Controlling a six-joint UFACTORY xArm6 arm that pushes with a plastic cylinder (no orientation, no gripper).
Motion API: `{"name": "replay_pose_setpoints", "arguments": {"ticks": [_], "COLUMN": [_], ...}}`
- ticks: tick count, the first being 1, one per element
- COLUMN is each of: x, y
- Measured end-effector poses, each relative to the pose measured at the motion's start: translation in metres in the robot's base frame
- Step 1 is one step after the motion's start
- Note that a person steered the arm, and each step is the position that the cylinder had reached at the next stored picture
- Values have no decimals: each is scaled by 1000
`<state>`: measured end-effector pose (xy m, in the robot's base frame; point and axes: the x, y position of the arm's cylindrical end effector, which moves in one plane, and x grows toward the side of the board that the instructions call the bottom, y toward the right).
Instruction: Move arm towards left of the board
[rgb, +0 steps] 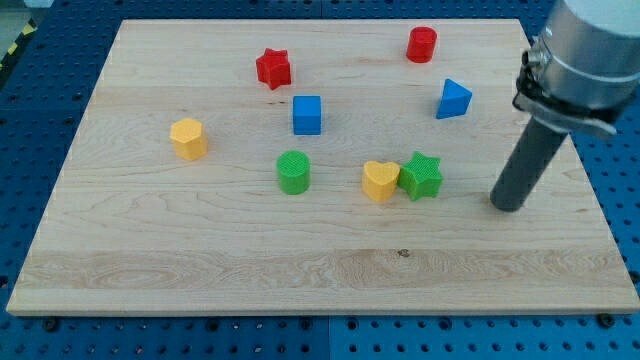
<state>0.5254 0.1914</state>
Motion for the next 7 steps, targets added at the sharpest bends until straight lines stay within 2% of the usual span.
{"name": "replay_pose_setpoints", "arguments": {"ticks": [1, 3, 7], "x": [5, 45, 64], "y": [0, -17, -24]}}
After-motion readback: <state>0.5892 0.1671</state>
